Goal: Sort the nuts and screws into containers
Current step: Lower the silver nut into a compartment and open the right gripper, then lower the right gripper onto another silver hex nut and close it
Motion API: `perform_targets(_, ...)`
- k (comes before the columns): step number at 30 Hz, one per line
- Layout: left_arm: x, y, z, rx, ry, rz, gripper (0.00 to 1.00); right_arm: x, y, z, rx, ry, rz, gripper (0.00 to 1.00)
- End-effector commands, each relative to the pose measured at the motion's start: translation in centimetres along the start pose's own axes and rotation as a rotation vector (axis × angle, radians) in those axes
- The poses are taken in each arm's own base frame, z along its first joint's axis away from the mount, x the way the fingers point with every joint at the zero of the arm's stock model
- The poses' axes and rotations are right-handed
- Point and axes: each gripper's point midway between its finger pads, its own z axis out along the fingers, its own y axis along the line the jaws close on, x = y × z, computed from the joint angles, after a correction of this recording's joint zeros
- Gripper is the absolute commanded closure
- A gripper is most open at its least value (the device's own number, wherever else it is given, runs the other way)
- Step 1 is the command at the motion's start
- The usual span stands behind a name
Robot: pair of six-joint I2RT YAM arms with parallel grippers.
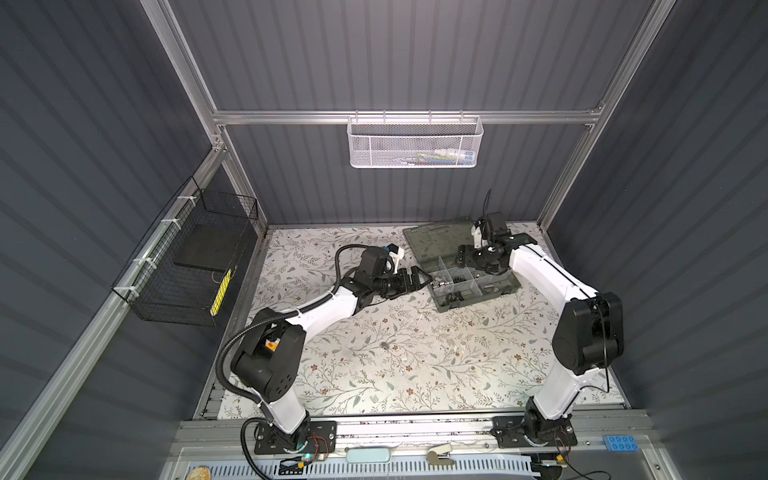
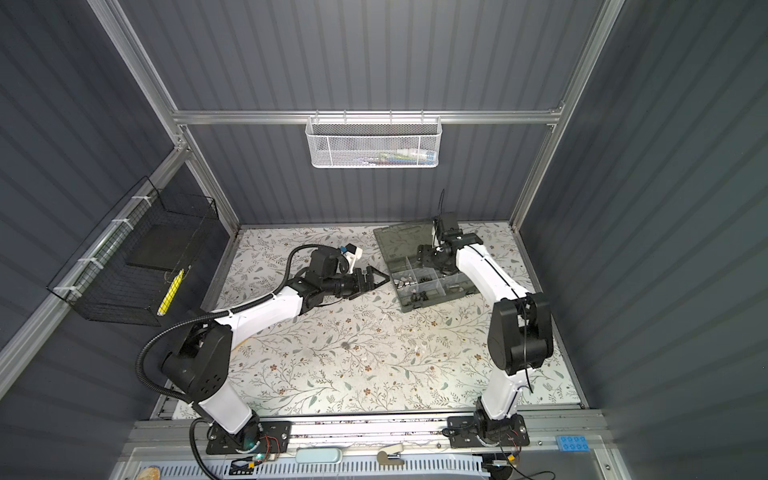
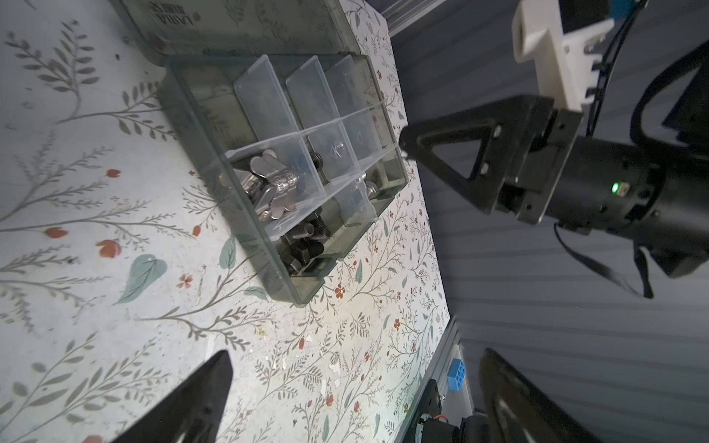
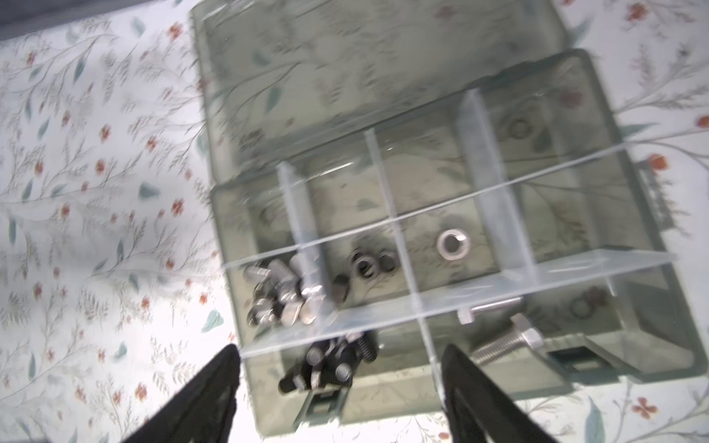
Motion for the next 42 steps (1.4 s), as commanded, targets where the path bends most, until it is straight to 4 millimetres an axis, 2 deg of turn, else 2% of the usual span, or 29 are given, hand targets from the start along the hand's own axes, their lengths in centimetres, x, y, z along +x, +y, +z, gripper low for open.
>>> perform_targets(1, 0.2, 1.2, -2.0, -0.032, -0.012, -0.046, 0.0, 1.7, 2.7, -0.4, -0.046, 0.003, -0.084, 0.13)
perform_targets(6, 0.2, 4.3, -5.3, -0.082, -0.043, -0.2, 0.0, 4.6, 6.9, -1.4, -0.12, 0.003, -0.185, 0.12)
perform_targets(10, 1.1, 5.6, -7.0, -0.099, -0.038, -0.265, 0.0, 7.6, 10.1, -1.4, -0.177, 0.028, -0.289, 0.14)
perform_targets(17, 2.6, 7.8, -8.8, -0.068, -0.046, -0.431, 0.0, 13.3, 14.6, 0.4, -0.253, 0.104, -0.431, 0.21)
perform_targets(24, 3.4, 10.8, -11.9, -0.058, -0.098, -0.545, 0.0, 18.6, 18.6, 1.7, -0.334, 0.182, -0.514, 0.28)
perform_targets(26, 3.8, 11.5, -12.4, -0.049, -0.104, -0.574, 0.0, 19.5, 19.9, 2.3, -0.365, 0.187, -0.523, 0.31)
perform_targets(33, 4.9, 12.5, -13.3, -0.043, -0.117, -0.614, 0.0, 22.7, 21.9, 3.5, -0.377, 0.238, -0.579, 0.39)
perform_targets(38, 5.2, 12.8, -13.6, -0.045, -0.121, -0.621, 0.0, 24.1, 22.6, 4.2, -0.366, 0.26, -0.606, 0.44)
perform_targets(42, 5.3, 12.9, -13.7, -0.052, -0.124, -0.615, 0.0, 24.6, 22.4, 5.2, -0.332, 0.281, -0.602, 0.49)
